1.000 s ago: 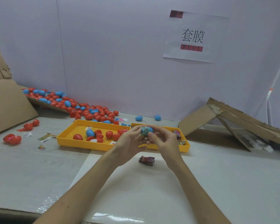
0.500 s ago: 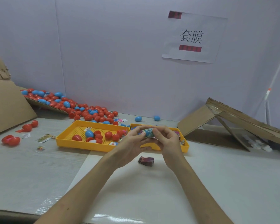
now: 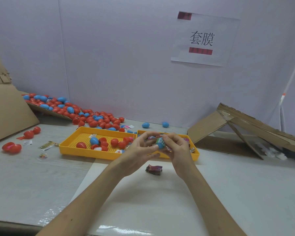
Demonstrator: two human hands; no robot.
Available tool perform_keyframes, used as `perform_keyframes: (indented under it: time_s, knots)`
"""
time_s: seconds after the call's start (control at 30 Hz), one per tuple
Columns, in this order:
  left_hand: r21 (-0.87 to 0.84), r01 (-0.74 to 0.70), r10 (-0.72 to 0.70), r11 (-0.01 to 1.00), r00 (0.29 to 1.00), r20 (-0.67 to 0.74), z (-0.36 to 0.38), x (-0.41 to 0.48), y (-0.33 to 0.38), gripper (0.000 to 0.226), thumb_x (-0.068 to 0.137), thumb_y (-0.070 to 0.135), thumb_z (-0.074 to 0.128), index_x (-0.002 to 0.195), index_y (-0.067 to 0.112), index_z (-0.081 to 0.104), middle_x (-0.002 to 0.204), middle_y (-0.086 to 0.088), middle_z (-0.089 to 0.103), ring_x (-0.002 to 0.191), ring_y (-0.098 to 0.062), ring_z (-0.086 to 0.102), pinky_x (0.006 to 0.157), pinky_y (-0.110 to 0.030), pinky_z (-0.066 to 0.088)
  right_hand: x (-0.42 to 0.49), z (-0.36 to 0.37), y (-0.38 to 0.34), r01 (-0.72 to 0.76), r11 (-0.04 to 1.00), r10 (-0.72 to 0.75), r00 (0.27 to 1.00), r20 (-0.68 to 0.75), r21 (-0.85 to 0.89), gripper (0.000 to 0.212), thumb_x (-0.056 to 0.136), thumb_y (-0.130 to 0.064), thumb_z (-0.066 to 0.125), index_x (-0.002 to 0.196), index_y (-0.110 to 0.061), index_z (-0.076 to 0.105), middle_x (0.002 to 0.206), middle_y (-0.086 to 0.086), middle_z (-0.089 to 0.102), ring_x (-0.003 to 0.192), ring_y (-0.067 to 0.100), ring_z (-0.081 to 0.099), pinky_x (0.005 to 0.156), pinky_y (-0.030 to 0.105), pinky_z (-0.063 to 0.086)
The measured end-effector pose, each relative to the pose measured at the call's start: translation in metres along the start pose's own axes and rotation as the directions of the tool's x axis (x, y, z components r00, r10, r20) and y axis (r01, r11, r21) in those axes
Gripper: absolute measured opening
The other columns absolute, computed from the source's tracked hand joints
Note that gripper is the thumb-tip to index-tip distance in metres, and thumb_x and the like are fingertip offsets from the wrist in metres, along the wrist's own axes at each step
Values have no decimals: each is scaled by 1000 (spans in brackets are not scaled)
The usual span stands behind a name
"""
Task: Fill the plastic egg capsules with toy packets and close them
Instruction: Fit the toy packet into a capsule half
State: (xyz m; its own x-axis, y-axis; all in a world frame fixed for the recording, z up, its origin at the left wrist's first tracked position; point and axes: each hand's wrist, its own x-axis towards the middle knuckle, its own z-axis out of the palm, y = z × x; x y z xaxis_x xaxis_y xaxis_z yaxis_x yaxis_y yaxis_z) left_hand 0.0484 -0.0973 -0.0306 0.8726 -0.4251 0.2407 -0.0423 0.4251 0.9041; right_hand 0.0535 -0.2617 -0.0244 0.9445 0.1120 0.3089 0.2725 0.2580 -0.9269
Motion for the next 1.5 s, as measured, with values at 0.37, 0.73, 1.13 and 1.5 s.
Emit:
perform_keyframes:
  time_s: [0.37, 0.73, 1.13, 1.5]
  knots:
    - [15, -21, 23, 1000, 997, -78, -1, 2, 1, 56, 81, 4, 71, 134, 14, 56, 120, -3, 73, 112, -21, 68, 93, -33, 53, -1, 5, 0, -1, 1000, 1, 1000, 25, -18, 42, 80, -40, 72, 108, -8, 74, 103, 13, 72, 100, 23, 69, 80, 36, 58]
    - [64, -25, 31, 998, 995, -91, -2, 2, -2, 46, 90, -6, 67, 130, 16, 57, 120, -4, 73, 112, -20, 70, 86, -26, 57, -1, 4, -1, 18, 1000, -18, 1000, -12, -7, 28, 85, -32, 67, 100, -11, 78, 104, 16, 73, 100, 27, 72, 75, 33, 60]
    - [188, -2, 37, 982, 982, -184, -4, 7, -6, 52, 80, -11, 76, 123, 15, 62, 118, -2, 75, 117, -24, 68, 98, -37, 56, -1, 4, 1, -4, 999, 3, 999, -33, -34, 16, 86, -22, 71, 94, -10, 79, 97, 12, 74, 94, 22, 72, 74, 29, 58]
    - [346, -78, 154, 935, 967, -201, -2, 4, -6, 47, 68, 18, 88, 107, 39, 70, 113, 9, 74, 109, -14, 70, 86, -30, 59, -1, 4, 0, -33, 998, 31, 998, -50, -49, 18, 93, -29, 65, 100, -19, 78, 105, 8, 75, 102, 21, 72, 74, 33, 59]
